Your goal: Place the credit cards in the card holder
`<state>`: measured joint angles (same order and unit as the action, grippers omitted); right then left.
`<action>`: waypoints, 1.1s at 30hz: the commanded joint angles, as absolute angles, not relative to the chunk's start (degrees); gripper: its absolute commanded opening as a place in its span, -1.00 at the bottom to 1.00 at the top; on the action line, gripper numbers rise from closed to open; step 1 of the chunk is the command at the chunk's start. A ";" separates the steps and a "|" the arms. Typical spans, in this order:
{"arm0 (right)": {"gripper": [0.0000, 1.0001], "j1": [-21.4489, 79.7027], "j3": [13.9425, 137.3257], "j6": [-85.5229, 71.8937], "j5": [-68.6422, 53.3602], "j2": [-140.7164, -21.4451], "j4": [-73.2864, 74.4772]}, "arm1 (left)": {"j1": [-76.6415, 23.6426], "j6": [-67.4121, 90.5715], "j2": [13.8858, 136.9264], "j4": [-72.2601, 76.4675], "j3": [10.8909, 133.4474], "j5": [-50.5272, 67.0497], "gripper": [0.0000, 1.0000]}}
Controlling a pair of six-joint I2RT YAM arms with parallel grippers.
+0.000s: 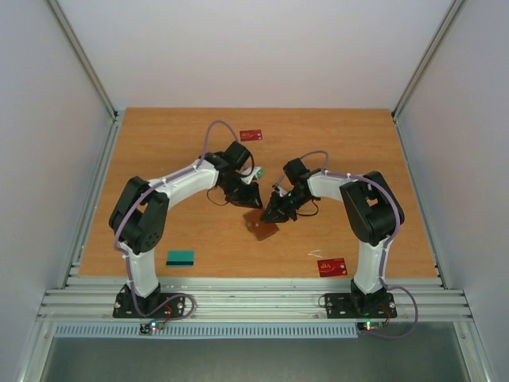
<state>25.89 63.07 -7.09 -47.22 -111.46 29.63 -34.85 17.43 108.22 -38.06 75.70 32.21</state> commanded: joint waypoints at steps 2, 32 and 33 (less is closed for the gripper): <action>-0.69 26.24 62.28 -6.09 -38.01 -114.88 33.59 | -34.78 23.03 106.60 -59.40 86.50 24.96 -0.54; -0.83 29.34 48.47 -22.54 -30.82 -107.13 29.54 | -35.24 45.98 109.90 -49.98 77.96 22.86 -0.63; -0.83 29.35 48.58 -22.38 -30.93 -107.29 29.67 | -35.24 45.22 111.52 -50.39 79.15 22.77 -0.65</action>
